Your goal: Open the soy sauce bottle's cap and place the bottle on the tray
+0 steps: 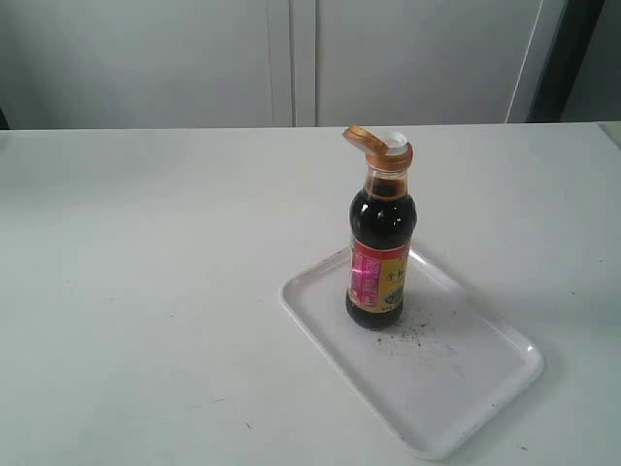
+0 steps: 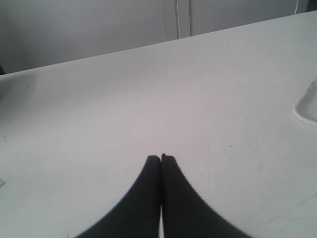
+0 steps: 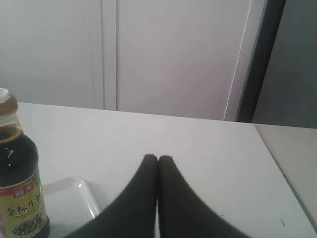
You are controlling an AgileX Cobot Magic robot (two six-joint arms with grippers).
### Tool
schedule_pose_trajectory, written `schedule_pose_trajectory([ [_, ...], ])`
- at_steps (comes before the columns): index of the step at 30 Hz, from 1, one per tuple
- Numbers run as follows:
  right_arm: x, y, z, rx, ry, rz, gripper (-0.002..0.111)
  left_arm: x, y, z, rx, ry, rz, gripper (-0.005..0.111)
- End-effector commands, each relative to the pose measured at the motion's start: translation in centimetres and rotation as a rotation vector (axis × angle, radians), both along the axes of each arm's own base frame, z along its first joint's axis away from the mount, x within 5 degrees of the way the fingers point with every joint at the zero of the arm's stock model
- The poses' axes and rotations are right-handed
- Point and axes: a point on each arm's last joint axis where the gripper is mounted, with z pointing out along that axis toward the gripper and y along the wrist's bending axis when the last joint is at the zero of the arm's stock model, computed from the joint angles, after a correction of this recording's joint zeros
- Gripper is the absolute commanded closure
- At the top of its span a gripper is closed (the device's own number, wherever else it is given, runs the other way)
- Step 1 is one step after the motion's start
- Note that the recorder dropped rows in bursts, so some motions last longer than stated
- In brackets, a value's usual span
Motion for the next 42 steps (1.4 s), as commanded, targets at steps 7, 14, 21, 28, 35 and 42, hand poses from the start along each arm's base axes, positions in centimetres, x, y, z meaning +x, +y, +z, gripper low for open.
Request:
schedule_pose_trajectory([
  [7, 0.0, 0.0, 0.0, 0.004, -0.011, 0.002, 0.108, 0.2, 0.0, -2.2, -0.044, 0.042, 0.053, 0.107],
  [14, 0.0, 0.0, 0.0, 0.004, -0.011, 0.002, 0.108, 0.2, 0.2, -4.3, -0.062, 0.075, 0.097, 0.107],
  [21, 0.0, 0.0, 0.0, 0.004, -0.011, 0.002, 0.108, 0.5, 0.1, -5.9, -0.084, 0.093, 0.11, 0.107],
  [28, 0.0, 0.0, 0.0, 0.004, -0.011, 0.002, 0.108, 0.6, 0.1, -7.0, -0.1, 0.108, 0.112, 0.107],
  [35, 0.0, 0.0, 0.0, 0.004, -0.011, 0.002, 0.108, 0.6, 0.1, -7.0, -0.101, 0.106, 0.112, 0.107],
  [42, 0.0, 0.0, 0.0, 0.004, -0.011, 0.002, 0.108, 0.6, 0.1, -7.0, -0.101, 0.104, 0.112, 0.107],
])
